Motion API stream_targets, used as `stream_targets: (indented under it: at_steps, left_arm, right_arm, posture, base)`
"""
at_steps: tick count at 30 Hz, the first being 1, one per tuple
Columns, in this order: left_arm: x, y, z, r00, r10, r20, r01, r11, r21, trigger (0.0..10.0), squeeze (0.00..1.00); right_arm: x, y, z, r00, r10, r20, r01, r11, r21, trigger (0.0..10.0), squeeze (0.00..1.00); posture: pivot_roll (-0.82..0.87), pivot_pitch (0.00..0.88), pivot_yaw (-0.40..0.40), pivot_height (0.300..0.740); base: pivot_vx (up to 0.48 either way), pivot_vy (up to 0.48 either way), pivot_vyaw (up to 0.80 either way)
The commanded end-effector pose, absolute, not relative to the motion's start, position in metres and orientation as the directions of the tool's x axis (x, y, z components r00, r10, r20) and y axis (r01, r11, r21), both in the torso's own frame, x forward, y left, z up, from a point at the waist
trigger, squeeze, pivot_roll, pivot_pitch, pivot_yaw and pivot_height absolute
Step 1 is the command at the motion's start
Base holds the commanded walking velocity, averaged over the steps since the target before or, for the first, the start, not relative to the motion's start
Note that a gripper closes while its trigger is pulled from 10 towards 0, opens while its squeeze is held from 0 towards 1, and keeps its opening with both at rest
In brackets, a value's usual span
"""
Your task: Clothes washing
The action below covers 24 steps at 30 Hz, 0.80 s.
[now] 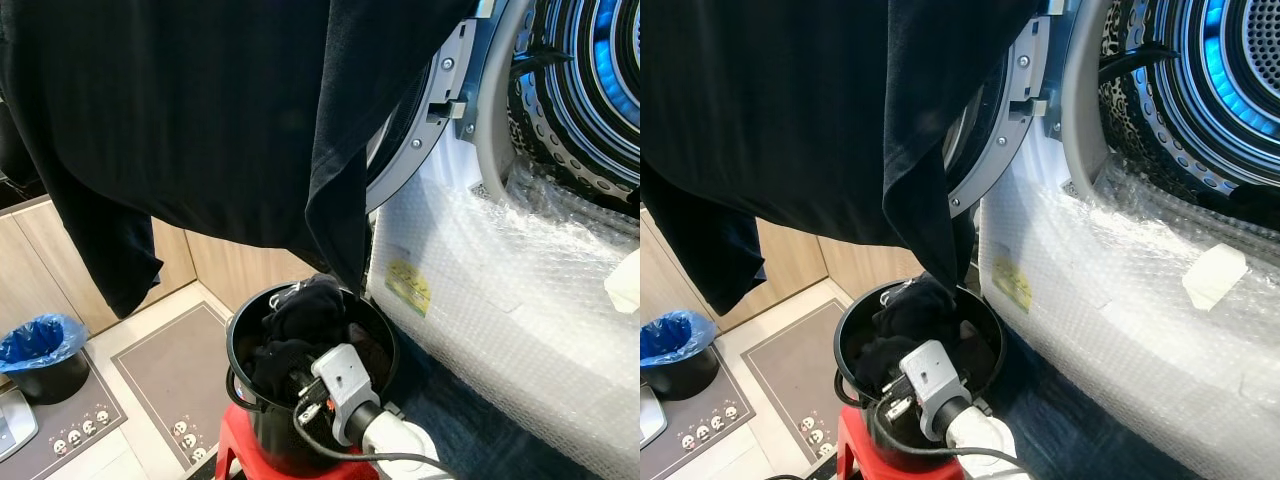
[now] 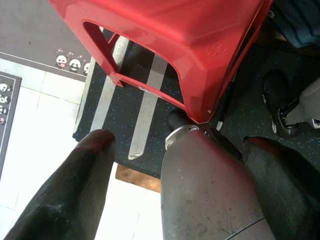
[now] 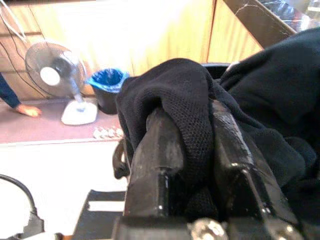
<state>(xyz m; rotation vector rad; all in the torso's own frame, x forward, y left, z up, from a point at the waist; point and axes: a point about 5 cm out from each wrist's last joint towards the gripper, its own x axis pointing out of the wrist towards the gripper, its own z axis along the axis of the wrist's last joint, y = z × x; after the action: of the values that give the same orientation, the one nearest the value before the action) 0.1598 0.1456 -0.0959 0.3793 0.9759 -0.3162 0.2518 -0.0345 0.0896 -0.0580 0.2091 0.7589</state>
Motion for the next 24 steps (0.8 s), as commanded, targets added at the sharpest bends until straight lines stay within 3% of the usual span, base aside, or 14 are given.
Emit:
stream_targets:
  at_steps: [1,3,4,5,16,24]
  left_arm:
    - [0.137,0.142,-0.106,0.428,-0.100,-0.898,0.446,0.888,0.113,10.0,0.00]
    - [0.137,0.142,-0.106,0.429,-0.100,-0.898,0.446,0.888,0.114,10.0,0.00]
    - [0.138,0.141,-0.105,0.430,-0.100,-0.897,0.447,0.887,0.115,10.0,0.00]
    - [0.139,0.141,-0.105,0.430,-0.101,-0.897,0.449,0.886,0.116,10.0,0.00]
    - [0.141,0.142,-0.105,0.429,-0.102,-0.897,0.465,0.877,0.123,10.0,0.00]
    - [0.144,0.142,-0.104,0.434,-0.097,-0.896,0.482,0.865,0.140,10.0,0.00]
  right_arm:
    - [0.252,-0.029,0.111,0.684,0.722,-0.106,-0.718,0.692,0.075,0.0,0.00]
    - [0.250,-0.029,0.117,0.660,0.748,-0.074,-0.743,0.664,0.089,0.0,0.00]
    - [0.248,-0.029,0.121,0.637,0.769,-0.056,-0.763,0.639,0.099,0.9,0.00]
    - [0.248,-0.029,0.125,0.627,0.778,-0.033,-0.774,0.627,0.085,10.0,0.00]
    - [0.247,-0.037,0.141,0.534,0.843,0.069,-0.838,0.517,0.172,10.0,0.00]
    - [0.250,-0.063,0.150,0.494,0.857,0.147,-0.866,0.470,0.172,10.0,0.00]
  posture:
    - [-0.03,0.000,-0.029,0.740]
    - [-0.03,0.000,-0.028,0.740]
    - [-0.03,0.000,-0.028,0.740]
    - [-0.04,0.000,-0.027,0.740]
    - [-0.05,0.000,-0.018,0.740]
    - [-0.07,0.000,0.001,0.740]
  base:
    - [0.000,0.000,0.00]
    - [0.000,0.000,0.00]
    - [0.000,0.000,0.00]
    - [0.000,0.000,0.00]
    - [0.000,0.000,0.00]
    - [0.000,0.000,0.00]
